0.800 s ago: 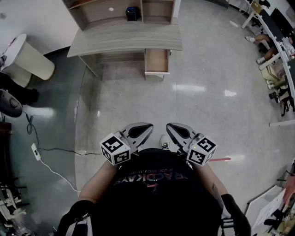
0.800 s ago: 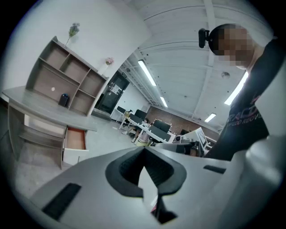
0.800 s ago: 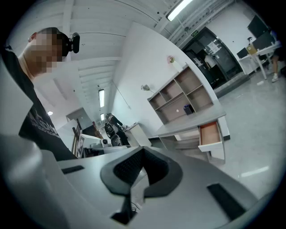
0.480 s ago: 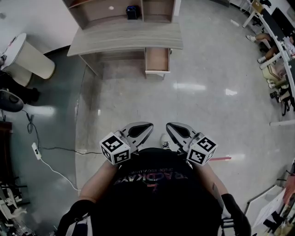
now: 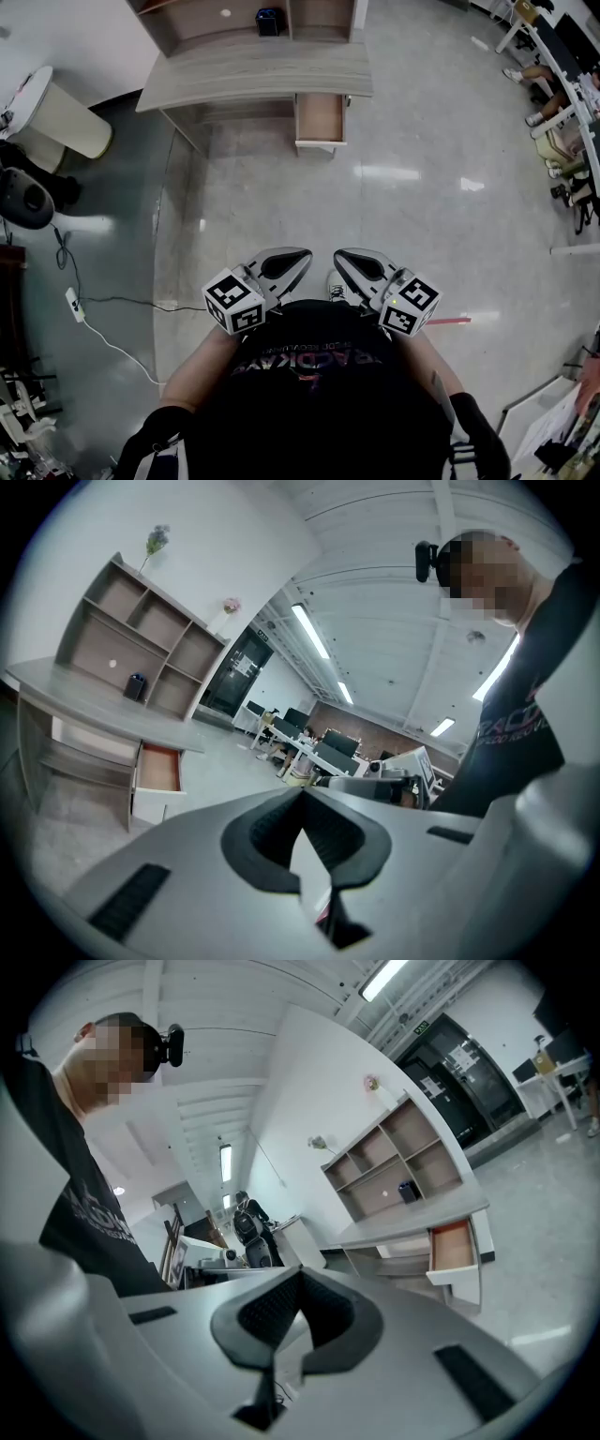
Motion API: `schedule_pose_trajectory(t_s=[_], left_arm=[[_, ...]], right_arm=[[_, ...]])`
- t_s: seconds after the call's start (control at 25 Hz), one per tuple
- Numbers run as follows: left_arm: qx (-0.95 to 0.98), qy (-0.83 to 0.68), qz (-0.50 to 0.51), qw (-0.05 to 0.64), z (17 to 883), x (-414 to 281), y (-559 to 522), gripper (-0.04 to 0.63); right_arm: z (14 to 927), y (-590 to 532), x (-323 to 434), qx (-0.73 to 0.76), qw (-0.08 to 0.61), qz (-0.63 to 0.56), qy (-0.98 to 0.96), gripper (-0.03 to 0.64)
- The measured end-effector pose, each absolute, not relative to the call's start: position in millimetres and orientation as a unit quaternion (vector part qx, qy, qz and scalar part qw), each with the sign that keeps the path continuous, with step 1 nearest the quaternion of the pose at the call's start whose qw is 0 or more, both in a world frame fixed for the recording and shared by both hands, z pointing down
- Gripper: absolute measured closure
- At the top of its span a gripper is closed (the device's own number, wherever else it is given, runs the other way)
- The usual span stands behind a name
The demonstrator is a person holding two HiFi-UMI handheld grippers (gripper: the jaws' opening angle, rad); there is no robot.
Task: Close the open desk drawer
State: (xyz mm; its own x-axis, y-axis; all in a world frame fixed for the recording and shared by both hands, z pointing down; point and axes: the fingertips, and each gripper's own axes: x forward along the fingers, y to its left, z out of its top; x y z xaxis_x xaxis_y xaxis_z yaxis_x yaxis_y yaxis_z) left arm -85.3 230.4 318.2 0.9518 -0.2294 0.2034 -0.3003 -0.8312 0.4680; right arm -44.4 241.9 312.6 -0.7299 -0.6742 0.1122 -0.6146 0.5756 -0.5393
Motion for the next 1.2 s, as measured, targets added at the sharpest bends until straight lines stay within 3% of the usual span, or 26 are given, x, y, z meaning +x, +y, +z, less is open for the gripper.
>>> schedule_pose_trajectory(t_s=[1.2], left_arm=[[0.929,-0.269,0.057,0.247,317.6,-51.1,196.4,0.593]], right_arm=[[314.0,206.0,19.8,-0.294,0.047,-0.259,0.919,0.609]])
